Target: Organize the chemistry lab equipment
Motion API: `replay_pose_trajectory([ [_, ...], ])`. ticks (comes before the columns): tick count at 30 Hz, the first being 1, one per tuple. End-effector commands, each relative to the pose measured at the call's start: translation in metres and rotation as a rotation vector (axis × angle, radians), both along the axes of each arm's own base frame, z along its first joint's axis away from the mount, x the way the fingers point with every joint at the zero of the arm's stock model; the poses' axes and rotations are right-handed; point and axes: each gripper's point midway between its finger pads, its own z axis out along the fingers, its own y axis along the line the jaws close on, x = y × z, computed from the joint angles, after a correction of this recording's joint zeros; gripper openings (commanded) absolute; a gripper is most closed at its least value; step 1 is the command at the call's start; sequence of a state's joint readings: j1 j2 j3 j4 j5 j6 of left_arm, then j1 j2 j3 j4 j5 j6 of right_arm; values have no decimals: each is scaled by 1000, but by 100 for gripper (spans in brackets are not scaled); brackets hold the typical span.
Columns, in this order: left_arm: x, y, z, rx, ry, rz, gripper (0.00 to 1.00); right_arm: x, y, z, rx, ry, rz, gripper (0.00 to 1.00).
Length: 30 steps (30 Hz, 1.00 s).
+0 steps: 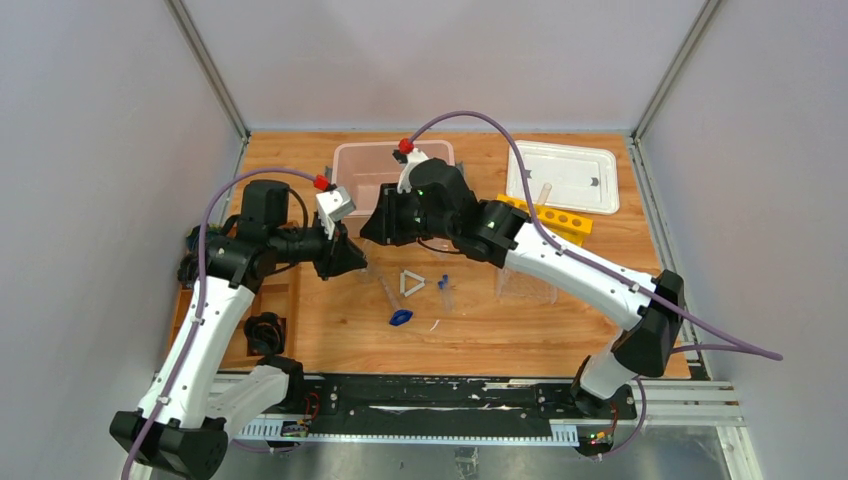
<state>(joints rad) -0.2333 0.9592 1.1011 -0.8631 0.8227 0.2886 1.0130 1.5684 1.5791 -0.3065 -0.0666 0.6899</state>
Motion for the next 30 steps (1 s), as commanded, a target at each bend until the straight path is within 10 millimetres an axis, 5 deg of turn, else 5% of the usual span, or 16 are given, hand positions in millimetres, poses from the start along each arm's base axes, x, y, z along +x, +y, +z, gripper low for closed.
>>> replay_pose_trajectory([
  [1,-2,4,1,36,-67,-20,0,-2,-3,1,-11,27,68,23],
  [8,3,9,-4,71,-68,9,3,-8,-4,-14,-1,115,135,0],
  [10,6,11,-5,79,-59,24,12,-8,-10,-22,-6,142,131,0],
  [13,10,13,-8,90,-29,65,76,-6,-25,-28,-20,141,101,0],
  [15,14,16,-7,100,-23,92,98,1,-44,-30,-51,101,44,0],
  [21,22,22,-3,119,-20,160,100,28,-143,-49,-300,-65,-226,0],
  [25,28,24,-3,131,-13,186,100,36,-213,-80,-475,-119,-412,0],
  [30,29,25,-7,141,-1,193,100,35,-249,-123,-582,-112,-477,0],
])
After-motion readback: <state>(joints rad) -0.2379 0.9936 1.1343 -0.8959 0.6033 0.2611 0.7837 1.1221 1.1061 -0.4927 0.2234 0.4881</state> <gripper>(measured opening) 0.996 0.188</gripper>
